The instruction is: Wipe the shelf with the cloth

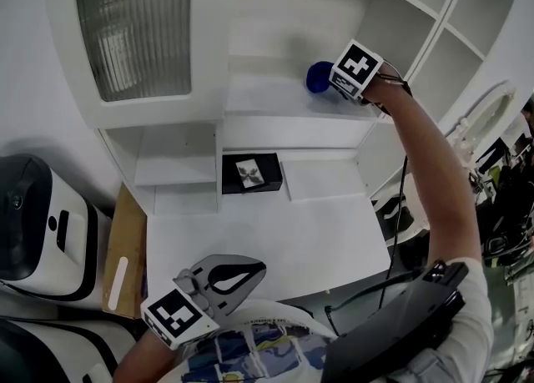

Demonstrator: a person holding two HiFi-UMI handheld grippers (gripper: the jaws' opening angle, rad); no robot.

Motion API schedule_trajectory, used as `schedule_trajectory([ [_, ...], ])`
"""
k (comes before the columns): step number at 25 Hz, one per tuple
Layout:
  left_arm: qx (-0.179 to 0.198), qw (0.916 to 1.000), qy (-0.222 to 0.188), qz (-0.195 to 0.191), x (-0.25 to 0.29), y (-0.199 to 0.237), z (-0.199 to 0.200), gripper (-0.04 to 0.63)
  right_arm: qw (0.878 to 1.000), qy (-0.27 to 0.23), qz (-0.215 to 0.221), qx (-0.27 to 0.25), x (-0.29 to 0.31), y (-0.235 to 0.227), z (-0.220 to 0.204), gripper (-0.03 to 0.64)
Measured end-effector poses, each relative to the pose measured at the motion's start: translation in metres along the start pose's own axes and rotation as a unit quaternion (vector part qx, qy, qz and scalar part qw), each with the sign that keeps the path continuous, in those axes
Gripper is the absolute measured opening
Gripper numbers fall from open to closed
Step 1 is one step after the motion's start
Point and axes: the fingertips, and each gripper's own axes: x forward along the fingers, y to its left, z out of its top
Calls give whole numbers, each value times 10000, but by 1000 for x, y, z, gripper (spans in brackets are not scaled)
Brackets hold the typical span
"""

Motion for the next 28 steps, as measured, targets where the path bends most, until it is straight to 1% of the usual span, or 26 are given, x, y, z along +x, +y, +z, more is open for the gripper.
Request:
schedule_trajectory([
  [3,13,10000,-5,17,-8,1,-1,3,9988,-452,104,-169,-16,21,36,67],
  [7,9,9999,-11,114,-20,0,-2,3,9944,-842,206,-604,-29,57,83,67],
  [11,-8,9997,-20,257,-35,1,-4,3,9887,-1091,344,-966,-30,92,123,67],
  [15,-69,9992,-12,388,-48,4,-8,3,9832,-1224,462,-1270,-25,119,152,67],
  [17,-99,9990,-27,425,-51,5,-9,3,9816,-1193,447,-1419,-21,125,157,67],
  [19,-115,9989,-48,446,-54,6,-9,3,9819,-1148,412,-1446,-18,125,156,67],
  [23,-126,9990,-66,417,-56,7,-11,3,9855,-1038,403,-1280,-15,115,141,67],
  [28,-105,9997,-81,219,-47,6,-8,3,9907,-758,296,-1091,-9,93,108,67],
])
